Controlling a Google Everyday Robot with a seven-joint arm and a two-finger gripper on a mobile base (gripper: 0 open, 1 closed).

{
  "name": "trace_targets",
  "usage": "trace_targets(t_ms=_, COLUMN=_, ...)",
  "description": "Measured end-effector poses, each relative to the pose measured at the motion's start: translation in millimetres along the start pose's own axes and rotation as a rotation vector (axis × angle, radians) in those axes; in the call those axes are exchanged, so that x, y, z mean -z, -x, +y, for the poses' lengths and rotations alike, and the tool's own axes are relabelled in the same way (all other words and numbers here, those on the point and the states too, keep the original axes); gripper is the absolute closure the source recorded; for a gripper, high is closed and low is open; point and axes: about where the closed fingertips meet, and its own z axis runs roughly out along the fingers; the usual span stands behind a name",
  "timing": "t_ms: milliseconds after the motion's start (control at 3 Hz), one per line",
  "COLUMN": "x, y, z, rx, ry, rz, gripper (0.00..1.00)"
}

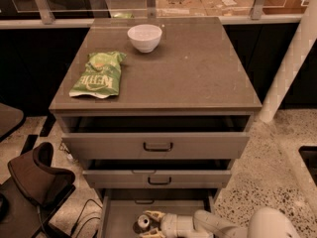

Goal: Pick redbull can from bottom drawer and place on counter

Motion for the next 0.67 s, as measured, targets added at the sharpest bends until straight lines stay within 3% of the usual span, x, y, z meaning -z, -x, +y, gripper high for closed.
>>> trace_targets(t_ms=667, x=-3.5, y=0.8, z=2.4, rx=-0.002, ry=0.006, rz=-0.004, gripper=0.87)
